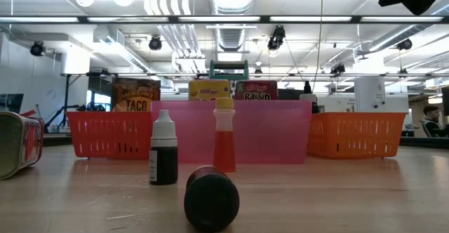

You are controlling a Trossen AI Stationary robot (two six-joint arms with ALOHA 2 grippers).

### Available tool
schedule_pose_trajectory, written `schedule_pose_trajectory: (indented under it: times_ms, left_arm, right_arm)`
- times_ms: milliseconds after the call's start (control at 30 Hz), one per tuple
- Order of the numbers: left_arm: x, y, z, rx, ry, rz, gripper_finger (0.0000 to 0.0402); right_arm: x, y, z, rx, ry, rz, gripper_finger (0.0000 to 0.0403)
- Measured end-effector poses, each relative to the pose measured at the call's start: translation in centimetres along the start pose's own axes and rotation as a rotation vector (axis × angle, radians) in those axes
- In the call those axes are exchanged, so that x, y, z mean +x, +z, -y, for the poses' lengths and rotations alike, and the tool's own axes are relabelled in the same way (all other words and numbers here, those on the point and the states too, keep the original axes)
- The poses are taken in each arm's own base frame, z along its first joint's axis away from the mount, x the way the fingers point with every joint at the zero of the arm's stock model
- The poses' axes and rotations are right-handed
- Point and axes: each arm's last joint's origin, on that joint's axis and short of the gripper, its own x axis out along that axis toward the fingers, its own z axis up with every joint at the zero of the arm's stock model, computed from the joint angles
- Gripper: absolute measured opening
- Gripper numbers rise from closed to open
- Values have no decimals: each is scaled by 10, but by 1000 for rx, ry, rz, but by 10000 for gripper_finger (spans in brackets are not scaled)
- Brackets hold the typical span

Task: Pick & Place Kitchen Items
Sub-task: Put the blue cereal box into the pink bin

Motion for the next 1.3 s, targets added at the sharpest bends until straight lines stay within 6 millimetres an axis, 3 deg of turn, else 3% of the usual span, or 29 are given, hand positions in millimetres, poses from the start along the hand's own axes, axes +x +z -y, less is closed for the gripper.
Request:
schedule_pose_trajectory:
  times_ms: [300, 833, 1300]
  left_arm:
    - [7, 3, 0, -4, 6, -7, 222]
    - [-6, 8, -4, 73, -42, -35, 225]
    - [-14, 15, -10, 54, -50, -43, 291]
  right_arm:
    - [0, 0, 0, 0, 2, -2, 8]
    - [0, 0, 0, 2, 2, -2, 8]
    - [0, 0, 0, 2, 2, -3, 8]
